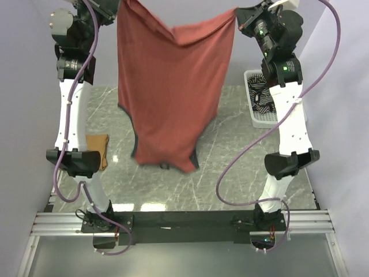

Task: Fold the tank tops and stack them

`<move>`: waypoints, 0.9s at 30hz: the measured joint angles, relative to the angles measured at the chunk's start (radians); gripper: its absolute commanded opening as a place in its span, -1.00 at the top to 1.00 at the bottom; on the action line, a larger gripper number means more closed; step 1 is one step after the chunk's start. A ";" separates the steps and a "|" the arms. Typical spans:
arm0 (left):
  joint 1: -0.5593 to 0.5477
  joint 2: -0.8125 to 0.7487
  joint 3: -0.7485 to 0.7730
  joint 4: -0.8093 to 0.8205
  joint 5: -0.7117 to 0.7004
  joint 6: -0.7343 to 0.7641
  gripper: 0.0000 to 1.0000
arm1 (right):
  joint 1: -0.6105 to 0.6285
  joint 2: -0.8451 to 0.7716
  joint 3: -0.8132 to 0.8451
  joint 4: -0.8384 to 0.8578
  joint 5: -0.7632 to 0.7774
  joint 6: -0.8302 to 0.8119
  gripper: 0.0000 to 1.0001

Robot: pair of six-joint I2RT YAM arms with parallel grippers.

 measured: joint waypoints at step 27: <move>0.079 -0.617 -1.711 -0.074 0.137 -0.083 0.99 | -0.017 -0.753 -1.803 0.021 0.026 0.117 1.00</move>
